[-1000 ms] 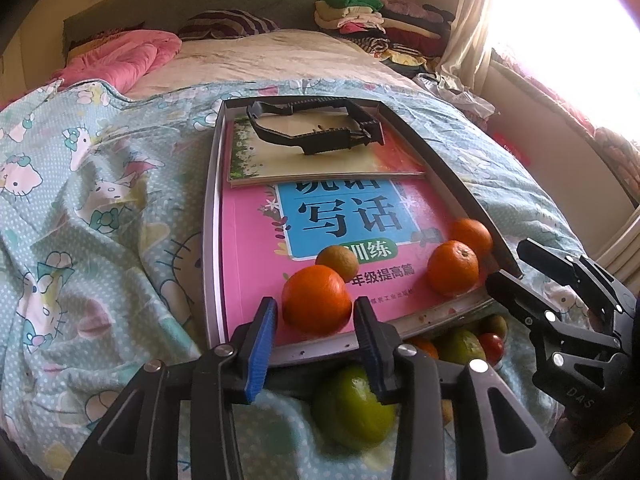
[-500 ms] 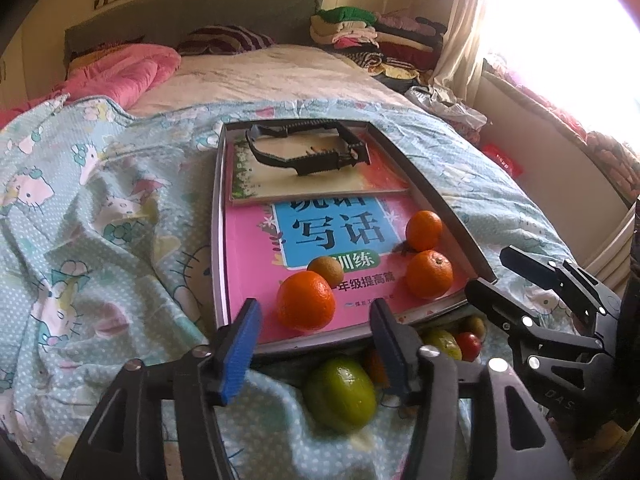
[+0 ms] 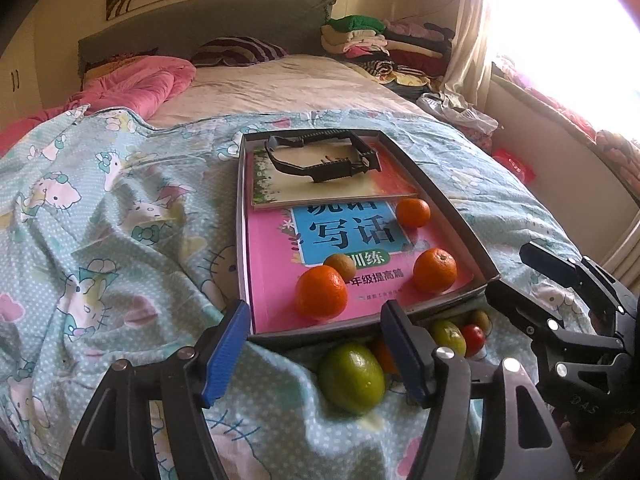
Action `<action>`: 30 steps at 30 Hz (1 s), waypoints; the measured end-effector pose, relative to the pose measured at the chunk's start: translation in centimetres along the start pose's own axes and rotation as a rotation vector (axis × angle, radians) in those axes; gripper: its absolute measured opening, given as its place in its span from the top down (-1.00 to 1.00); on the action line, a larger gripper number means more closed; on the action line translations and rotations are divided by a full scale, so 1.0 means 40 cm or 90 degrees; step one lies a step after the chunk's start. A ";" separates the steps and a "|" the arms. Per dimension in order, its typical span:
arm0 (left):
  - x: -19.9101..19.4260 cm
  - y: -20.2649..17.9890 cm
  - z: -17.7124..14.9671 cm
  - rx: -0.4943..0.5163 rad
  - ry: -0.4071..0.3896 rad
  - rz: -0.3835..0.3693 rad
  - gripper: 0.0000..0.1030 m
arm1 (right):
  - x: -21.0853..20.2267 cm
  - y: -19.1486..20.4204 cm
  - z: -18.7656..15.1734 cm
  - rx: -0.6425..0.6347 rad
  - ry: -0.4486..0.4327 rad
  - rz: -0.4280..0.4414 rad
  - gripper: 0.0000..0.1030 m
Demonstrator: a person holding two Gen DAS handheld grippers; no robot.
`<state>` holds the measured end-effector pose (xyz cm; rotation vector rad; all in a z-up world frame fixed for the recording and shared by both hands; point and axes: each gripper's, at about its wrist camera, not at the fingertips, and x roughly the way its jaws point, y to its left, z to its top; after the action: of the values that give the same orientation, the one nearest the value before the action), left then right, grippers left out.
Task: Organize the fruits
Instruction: 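Withdraw both tools from the tray toward the remaining fruit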
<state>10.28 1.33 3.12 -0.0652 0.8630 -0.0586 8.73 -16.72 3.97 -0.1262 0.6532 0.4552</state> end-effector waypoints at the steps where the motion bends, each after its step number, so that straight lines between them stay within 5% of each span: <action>1: -0.002 0.000 -0.003 0.001 0.001 0.000 -0.30 | -0.004 0.002 -0.002 -0.001 0.000 0.002 -0.32; 30: -0.019 0.007 -0.113 0.016 0.050 -0.009 -0.31 | -0.012 0.047 -0.101 -0.029 0.070 0.019 -0.33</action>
<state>6.36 1.53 0.75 -0.0462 0.9398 -0.0862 5.31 -16.23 1.11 -0.1862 0.7537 0.4953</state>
